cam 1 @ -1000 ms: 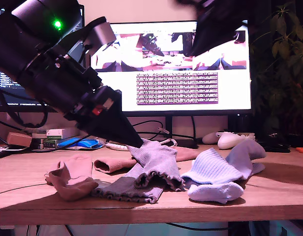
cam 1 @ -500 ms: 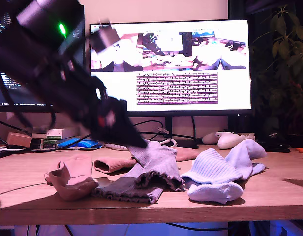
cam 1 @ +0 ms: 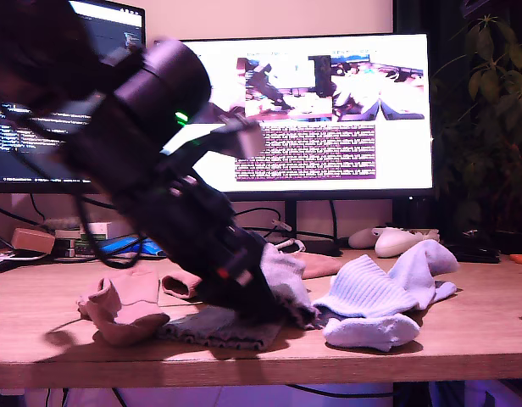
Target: Pair up the socks based on colour and pattern, by placing them on top of one another
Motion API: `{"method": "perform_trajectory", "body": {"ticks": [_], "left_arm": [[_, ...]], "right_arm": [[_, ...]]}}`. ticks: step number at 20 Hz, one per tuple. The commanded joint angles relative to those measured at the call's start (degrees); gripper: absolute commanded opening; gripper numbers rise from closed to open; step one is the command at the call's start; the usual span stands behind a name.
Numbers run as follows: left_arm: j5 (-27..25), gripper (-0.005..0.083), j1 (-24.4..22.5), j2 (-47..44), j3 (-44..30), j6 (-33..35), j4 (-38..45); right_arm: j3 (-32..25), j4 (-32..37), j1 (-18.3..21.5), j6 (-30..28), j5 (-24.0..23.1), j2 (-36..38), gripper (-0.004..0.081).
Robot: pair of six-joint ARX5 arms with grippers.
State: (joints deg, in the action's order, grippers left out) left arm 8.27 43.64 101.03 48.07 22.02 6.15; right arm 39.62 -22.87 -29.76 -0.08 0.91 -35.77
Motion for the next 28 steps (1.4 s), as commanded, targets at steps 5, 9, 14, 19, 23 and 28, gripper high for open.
{"method": "perform_trajectory", "body": {"ticks": [5,9,14,19,23,28], "left_arm": [[-0.52,-0.0017,1.44,-1.57,1.64,0.98,-6.64],[-0.50,-0.0023,1.42,-5.88,2.51,0.92,-8.87],[-0.48,-0.0023,1.42,-7.93,5.18,0.90,-12.41],[-0.22,0.0096,1.36,-7.61,5.88,0.46,-13.40],[2.45,0.0144,1.38,-6.75,5.88,-0.79,-13.79],[2.19,-0.0024,1.42,-6.21,5.88,-1.03,-15.37]], "right_arm": [[-1.11,-1.75,-0.11,-0.20,0.00,0.20,-0.0008],[-1.14,-2.80,-0.11,-0.22,0.04,0.17,-0.0008],[-1.14,-2.80,-0.11,-0.20,0.17,0.15,-0.0008],[-1.14,-3.52,-0.11,-0.13,0.17,0.15,-0.0008],[-1.14,-4.07,-0.11,-0.15,0.22,0.15,-0.0008],[-1.14,-4.04,-0.11,-0.20,0.20,0.04,-0.0008]]}}
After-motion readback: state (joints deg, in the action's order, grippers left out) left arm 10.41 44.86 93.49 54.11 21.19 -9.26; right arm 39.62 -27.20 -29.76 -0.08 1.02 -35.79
